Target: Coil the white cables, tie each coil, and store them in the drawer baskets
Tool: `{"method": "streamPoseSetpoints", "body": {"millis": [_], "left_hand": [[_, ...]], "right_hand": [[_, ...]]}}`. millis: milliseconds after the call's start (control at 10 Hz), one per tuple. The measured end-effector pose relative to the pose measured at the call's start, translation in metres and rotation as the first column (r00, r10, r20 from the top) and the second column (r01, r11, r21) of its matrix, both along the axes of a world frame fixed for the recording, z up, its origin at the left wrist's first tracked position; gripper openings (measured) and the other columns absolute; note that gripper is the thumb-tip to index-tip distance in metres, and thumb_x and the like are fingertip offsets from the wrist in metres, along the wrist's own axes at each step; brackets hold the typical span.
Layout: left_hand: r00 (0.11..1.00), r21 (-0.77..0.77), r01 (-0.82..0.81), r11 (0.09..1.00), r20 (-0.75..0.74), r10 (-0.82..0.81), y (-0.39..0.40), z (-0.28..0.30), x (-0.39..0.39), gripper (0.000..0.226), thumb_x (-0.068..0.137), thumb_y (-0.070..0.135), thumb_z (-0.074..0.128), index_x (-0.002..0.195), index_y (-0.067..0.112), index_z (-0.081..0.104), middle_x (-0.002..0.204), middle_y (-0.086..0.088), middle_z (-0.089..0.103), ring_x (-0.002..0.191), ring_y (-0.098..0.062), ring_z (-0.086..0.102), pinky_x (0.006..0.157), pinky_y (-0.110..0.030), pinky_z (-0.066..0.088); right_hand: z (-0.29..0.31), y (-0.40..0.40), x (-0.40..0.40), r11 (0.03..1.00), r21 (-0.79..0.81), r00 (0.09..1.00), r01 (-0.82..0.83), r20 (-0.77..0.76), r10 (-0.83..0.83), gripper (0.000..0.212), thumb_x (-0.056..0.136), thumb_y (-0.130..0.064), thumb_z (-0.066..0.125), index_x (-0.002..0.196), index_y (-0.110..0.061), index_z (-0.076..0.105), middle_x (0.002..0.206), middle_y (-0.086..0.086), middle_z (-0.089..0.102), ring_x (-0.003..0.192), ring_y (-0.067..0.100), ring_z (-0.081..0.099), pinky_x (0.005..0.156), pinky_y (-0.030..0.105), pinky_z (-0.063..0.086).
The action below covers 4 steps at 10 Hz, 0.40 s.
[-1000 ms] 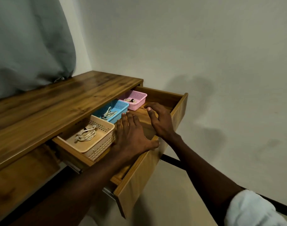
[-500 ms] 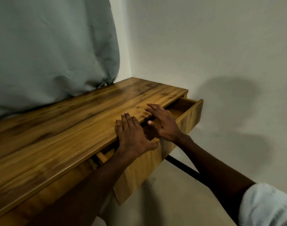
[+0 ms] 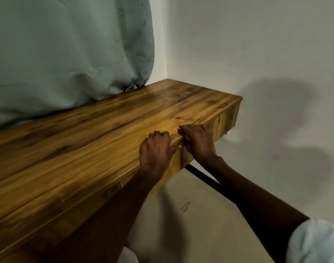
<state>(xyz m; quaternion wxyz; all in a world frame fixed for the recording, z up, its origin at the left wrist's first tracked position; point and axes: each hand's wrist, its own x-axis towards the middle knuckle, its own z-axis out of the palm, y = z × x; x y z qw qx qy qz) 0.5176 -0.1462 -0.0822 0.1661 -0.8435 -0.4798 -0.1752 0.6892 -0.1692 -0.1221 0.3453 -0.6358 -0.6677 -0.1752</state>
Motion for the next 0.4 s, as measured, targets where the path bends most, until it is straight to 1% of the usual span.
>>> {"method": "streamPoseSetpoints", "body": {"millis": [100,200,300,400], "left_hand": [[0.999,0.04,0.014,0.999,-0.029,-0.013,0.004,-0.001,0.001,0.052,0.093,0.064,0.058,0.119,0.02,0.062,0.11,-0.007,0.066,0.097,-0.023,0.064,0.068,-0.034,0.046],[0.999,0.014,0.028,1.0,-0.04,-0.027,-0.004,0.003,-0.003,0.05,0.095,0.059,0.058,0.124,0.017,0.06,0.117,-0.009,0.065,0.105,-0.025,0.063,0.077,-0.036,0.049],[0.998,-0.061,0.063,0.996,-0.005,-0.063,-0.012,0.01,-0.012,0.045,0.096,0.052,0.06,0.125,0.018,0.058,0.122,-0.007,0.064,0.11,-0.024,0.061,0.084,-0.037,0.051],[0.981,-0.131,0.134,0.982,0.157,-0.113,-0.014,0.03,-0.045,0.049,0.095,0.058,0.055,0.127,0.02,0.059,0.125,-0.003,0.066,0.114,-0.024,0.061,0.091,-0.041,0.049]], "right_hand": [[0.006,-0.003,-0.003,0.997,-0.057,0.996,0.06,0.068,-0.056,0.036,0.082,-0.02,0.073,0.117,-0.016,0.067,0.112,0.005,0.071,0.107,0.03,0.065,0.1,0.046,0.04],[0.02,-0.01,-0.012,0.983,-0.139,0.988,0.116,0.115,-0.1,0.034,0.082,-0.023,0.075,0.114,-0.017,0.064,0.108,0.003,0.068,0.103,0.03,0.065,0.094,0.042,0.04],[0.037,-0.015,-0.031,0.953,-0.265,0.987,0.146,0.108,-0.121,0.034,0.087,-0.026,0.07,0.119,-0.018,0.059,0.118,0.003,0.063,0.111,0.028,0.06,0.097,0.04,0.038],[0.058,-0.018,-0.054,0.924,-0.377,0.996,0.068,-0.03,-0.086,0.045,0.086,-0.028,0.069,0.129,-0.023,0.058,0.134,0.0,0.059,0.125,0.024,0.056,0.112,0.046,0.032]]}}
